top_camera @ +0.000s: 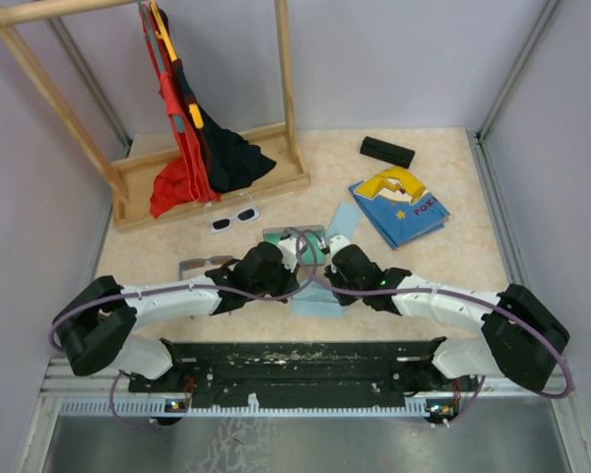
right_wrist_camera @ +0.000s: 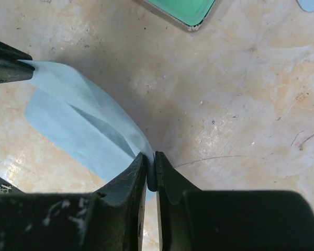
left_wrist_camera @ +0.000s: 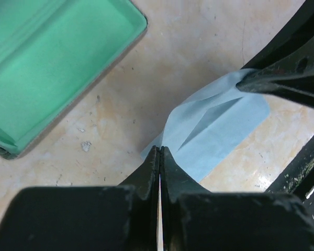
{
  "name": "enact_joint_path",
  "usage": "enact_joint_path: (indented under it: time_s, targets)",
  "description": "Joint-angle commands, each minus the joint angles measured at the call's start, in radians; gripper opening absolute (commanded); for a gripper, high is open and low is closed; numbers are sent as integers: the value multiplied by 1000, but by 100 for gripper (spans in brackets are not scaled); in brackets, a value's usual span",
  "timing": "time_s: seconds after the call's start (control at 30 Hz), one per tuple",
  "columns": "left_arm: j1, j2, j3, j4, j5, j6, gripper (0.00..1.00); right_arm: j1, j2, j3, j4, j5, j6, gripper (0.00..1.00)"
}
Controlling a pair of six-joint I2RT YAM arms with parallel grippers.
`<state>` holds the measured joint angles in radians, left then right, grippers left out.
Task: Organize the sunglasses
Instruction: Fold the glasses cleaning cloth at the center of the board.
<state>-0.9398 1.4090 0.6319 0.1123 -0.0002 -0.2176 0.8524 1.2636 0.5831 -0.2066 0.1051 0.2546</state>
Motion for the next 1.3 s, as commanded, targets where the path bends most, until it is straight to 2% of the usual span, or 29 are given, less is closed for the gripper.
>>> enact_joint_path:
  time_s: [0.0,0.57,0.9,1.27]
  targets:
    - [3,-6,62,12,-39,43,1,-3,-34,6,71,24,-4,14]
    - [4,7,58,19,-21,38,1,-4,-22,11,109,50,-20,22]
    - [4,14,28,29,-31,66,1,-4,-29,6,71,56,6,20]
    - [4,-14,-36,122,2,160,1,-3,-37,-22,97,28,18,20]
